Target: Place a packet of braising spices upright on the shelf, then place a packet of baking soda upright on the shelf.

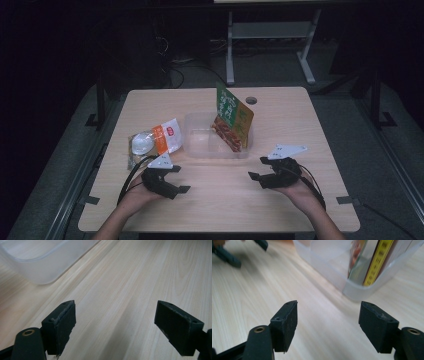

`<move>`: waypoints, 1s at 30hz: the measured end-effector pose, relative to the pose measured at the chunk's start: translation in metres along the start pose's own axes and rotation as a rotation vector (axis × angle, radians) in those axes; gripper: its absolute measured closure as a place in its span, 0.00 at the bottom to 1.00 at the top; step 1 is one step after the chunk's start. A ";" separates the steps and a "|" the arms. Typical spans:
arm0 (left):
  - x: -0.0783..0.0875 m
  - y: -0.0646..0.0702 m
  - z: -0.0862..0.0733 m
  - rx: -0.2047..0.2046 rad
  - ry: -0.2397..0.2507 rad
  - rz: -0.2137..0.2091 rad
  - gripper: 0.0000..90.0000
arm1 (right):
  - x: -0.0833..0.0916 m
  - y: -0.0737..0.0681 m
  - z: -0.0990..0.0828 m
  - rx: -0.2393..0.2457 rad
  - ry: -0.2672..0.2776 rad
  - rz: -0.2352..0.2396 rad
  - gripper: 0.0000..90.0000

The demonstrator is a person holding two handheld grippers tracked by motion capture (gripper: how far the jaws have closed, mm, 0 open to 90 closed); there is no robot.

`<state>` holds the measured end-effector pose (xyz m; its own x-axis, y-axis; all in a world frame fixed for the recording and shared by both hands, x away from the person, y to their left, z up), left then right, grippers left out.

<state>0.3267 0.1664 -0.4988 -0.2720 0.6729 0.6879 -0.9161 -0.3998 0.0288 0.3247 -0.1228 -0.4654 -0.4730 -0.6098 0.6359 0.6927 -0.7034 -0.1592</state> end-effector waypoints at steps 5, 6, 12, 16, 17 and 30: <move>0.012 -0.008 -0.004 0.008 -0.009 0.030 0.20 | 0.003 -0.003 -0.018 -0.013 -0.021 0.008 0.33; 0.015 -0.010 -0.005 0.011 -0.013 0.041 0.20 | 0.003 -0.002 -0.021 -0.014 -0.024 0.006 0.33; 0.035 -0.032 -0.010 0.030 -0.007 0.102 0.24 | 0.000 -0.003 -0.026 -0.024 -0.035 0.013 0.33; 0.049 -0.048 -0.015 0.060 0.003 0.141 0.27 | -0.003 -0.005 -0.027 -0.013 -0.043 0.016 0.32; 0.052 -0.053 -0.016 0.061 0.004 0.152 0.28 | -0.004 -0.005 -0.027 -0.013 -0.045 0.016 0.32; 0.072 -0.151 -0.033 0.168 -0.045 0.305 0.95 | -0.005 -0.002 -0.028 -0.024 -0.050 0.012 0.33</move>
<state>0.4353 0.2960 -0.4773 -0.5091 0.4799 0.7145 -0.7325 -0.6775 -0.0669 0.3103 -0.1282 -0.4891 -0.4366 -0.5994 0.6709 0.6844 -0.7053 -0.1847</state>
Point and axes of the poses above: each handheld gripper's, and its own axes: x roughly backward along the jaws, z roughly out of its top, y roughly to its right, the point moved 8 cm from there along -x, roughly forward along the jaws, and after that the axes turned 6 degrees about -x, right-handed, at the moved point
